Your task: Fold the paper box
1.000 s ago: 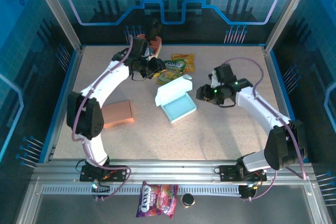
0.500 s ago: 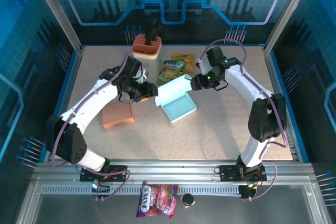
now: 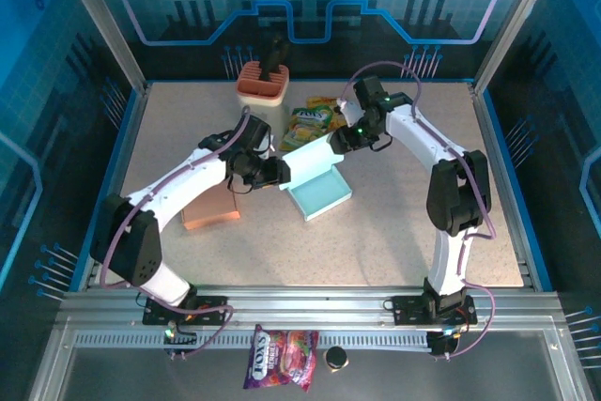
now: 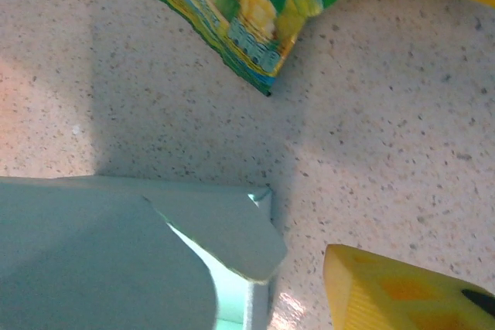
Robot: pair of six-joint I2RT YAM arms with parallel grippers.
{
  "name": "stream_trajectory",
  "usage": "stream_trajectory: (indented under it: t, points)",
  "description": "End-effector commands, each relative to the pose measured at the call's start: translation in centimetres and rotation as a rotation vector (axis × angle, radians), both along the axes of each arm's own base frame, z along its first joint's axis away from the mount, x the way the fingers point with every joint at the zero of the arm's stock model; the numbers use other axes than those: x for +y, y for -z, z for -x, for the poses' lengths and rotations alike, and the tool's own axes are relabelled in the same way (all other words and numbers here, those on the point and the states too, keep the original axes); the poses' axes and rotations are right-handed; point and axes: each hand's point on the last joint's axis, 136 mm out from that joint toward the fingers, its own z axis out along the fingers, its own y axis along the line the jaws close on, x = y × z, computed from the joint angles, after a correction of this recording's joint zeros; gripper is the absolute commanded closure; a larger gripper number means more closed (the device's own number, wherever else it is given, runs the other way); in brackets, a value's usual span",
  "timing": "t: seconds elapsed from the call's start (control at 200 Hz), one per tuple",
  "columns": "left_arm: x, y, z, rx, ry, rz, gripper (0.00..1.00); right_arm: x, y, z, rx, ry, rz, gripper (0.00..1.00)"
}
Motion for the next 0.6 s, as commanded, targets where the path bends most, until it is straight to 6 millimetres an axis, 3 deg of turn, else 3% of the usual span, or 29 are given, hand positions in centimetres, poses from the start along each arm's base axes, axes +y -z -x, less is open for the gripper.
stream_trajectory:
  t: [0.0,0.595]
  points:
    - [-0.2,0.4,-1.0,-0.028,-0.007,-0.03,0.61,1.6,-0.2,0.4,0.021,-0.041,-0.038,0.54]
    - [-0.3,0.9,-2.7,-0.052,-0.012,-0.088,0.84,1.4,0.2,0.5,0.0,-0.005,0.028,0.91]
